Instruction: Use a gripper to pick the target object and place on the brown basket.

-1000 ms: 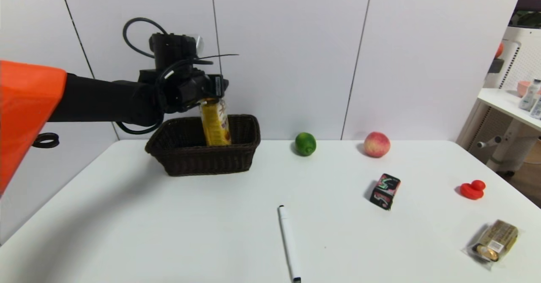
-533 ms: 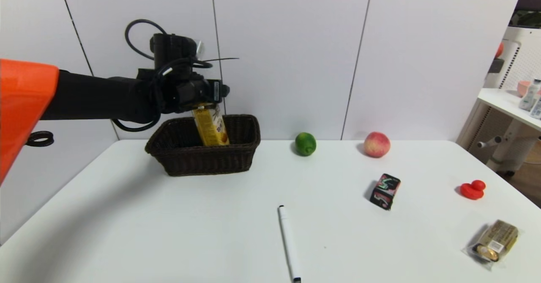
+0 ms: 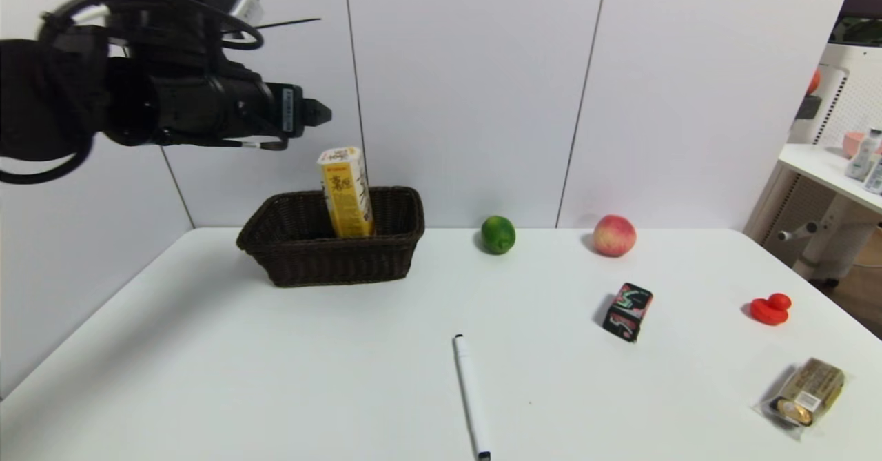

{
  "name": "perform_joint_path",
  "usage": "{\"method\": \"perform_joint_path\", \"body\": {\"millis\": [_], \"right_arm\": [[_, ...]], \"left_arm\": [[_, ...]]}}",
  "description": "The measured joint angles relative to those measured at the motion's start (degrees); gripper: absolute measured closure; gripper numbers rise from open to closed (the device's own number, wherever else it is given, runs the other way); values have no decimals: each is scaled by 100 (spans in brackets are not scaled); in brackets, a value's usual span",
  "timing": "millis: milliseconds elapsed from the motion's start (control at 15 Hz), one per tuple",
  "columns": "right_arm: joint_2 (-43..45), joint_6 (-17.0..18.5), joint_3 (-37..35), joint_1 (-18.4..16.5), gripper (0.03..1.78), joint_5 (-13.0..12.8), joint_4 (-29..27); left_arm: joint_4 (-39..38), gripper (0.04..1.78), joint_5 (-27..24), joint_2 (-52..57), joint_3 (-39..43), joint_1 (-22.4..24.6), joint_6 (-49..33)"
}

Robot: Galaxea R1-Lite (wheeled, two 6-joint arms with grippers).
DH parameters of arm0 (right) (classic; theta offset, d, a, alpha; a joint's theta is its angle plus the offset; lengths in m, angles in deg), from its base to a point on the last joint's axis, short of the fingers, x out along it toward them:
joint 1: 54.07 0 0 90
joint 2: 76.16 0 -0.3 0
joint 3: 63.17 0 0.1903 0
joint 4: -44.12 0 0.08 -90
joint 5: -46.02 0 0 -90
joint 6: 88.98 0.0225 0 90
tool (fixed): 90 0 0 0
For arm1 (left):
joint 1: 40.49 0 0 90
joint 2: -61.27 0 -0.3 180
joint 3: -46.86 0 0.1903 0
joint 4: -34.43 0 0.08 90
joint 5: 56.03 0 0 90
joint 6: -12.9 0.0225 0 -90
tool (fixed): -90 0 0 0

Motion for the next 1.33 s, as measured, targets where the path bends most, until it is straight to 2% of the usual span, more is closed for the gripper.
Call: {"method": "perform_joint_path", "body": {"millis": [267, 467, 600, 867, 1200, 1333], "right_arm": [[0, 2, 0, 0, 11, 2, 0], [0, 0, 0, 0, 11, 2, -2], [0, 0, 0, 0, 11, 2, 0], [0, 2, 0, 0, 11, 0, 0], [0, 0, 0, 0, 11, 2, -2], [0, 0, 0, 0, 11, 0, 0]], "left_arm": [[-69, 15, 6, 1510, 1607, 6, 194], [-596, 15, -39, 2642, 3252, 22, 343], [-1115, 14, -273, 3455, 4372, 107, 390], [-1843, 13, -1014, 5132, 6290, 560, 390], [-1918, 13, -1208, 7033, 7954, 1285, 425], [-1592, 13, -1220, 7735, 8269, 1582, 440]]}}
